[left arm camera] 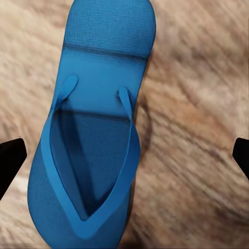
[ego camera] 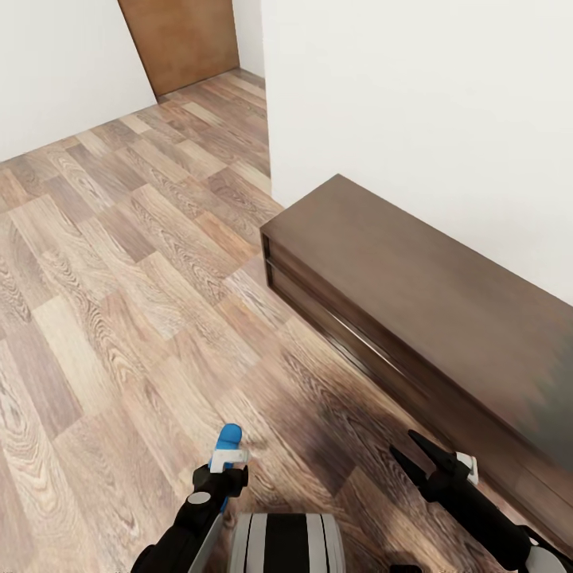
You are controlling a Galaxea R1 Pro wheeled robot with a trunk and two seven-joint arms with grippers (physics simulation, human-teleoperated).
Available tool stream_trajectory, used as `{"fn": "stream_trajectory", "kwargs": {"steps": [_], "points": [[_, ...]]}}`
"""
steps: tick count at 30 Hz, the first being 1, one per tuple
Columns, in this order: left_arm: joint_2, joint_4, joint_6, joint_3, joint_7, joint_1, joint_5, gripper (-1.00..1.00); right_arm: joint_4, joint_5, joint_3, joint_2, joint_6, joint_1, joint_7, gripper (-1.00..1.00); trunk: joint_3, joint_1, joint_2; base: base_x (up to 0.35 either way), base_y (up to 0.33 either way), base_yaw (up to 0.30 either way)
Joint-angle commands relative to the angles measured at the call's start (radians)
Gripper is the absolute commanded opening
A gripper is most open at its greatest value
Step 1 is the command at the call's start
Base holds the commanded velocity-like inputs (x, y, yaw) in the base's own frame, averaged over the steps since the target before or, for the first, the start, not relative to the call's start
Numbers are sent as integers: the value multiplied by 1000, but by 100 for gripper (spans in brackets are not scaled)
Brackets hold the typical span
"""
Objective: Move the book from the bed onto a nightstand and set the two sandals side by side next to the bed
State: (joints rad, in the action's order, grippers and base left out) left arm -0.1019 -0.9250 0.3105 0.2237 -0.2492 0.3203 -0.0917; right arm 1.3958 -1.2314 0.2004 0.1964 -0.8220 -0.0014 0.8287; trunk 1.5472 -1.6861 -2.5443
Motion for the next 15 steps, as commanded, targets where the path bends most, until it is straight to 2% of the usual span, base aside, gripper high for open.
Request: {"fn": "stream_trajectory", "kwargs": {"steps": [1,6,12,14,15], "points": [[1,-1,4,3,-9,0,-10,100,0,-3,1,0,-5,0,0,100,5,0,0,0,0,0],[1,-2,3,3,-9,0,-10,100,0,-3,1,0,-5,0,1,100,24,-3,-2,0,0,0],[1,-2,3,2,-11,0,-10,100,0,-3,1,0,-5,0,1,100,24,-3,-2,0,0,0],[1,-2,2,2,-34,0,-10,100,0,-3,1,0,-5,0,1,100,24,-3,-2,0,0,0],[1,-2,2,2,-74,0,-10,100,0,-3,1,0,-5,0,1,100,24,-3,-2,0,0,0]]}}
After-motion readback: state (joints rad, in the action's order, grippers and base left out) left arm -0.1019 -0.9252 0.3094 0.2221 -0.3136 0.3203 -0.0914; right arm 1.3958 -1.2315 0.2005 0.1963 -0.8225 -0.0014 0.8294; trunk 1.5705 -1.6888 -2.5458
